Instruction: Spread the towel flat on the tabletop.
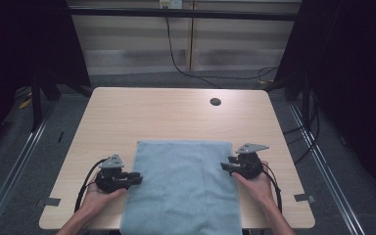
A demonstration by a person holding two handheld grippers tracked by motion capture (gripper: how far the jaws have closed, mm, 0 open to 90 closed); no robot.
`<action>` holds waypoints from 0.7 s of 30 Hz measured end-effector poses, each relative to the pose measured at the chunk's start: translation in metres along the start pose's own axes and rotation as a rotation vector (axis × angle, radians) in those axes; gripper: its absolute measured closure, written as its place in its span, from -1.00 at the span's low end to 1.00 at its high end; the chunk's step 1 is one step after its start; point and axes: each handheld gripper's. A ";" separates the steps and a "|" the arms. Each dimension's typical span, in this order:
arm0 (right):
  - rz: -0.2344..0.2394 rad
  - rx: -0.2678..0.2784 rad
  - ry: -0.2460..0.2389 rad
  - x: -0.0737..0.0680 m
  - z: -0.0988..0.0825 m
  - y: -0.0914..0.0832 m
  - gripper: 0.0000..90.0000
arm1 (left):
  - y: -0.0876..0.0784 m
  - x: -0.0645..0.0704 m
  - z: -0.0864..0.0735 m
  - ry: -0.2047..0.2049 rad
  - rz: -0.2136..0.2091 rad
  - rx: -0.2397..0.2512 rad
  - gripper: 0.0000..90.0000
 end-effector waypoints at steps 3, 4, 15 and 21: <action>-0.016 -0.029 -0.012 0.000 -0.001 0.009 0.24 | 0.008 -0.007 0.005 -0.024 0.011 0.003 0.55; -0.020 -0.027 -0.021 0.000 -0.001 0.010 0.22 | 0.010 -0.009 0.006 -0.018 0.008 0.008 0.55; -0.025 -0.029 -0.035 -0.004 -0.003 0.011 0.26 | -0.001 -0.002 -0.004 -0.002 0.021 0.003 0.59; 0.025 -0.033 -0.040 -0.008 -0.002 0.011 0.20 | -0.010 -0.003 -0.009 -0.011 -0.015 -0.016 0.55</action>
Point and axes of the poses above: each handheld gripper's, and its own axes: y roughly forward along the jaws, z roughly out of its top, x roughly to its right, and after that the axes turned 10 degrees about z, right-handed
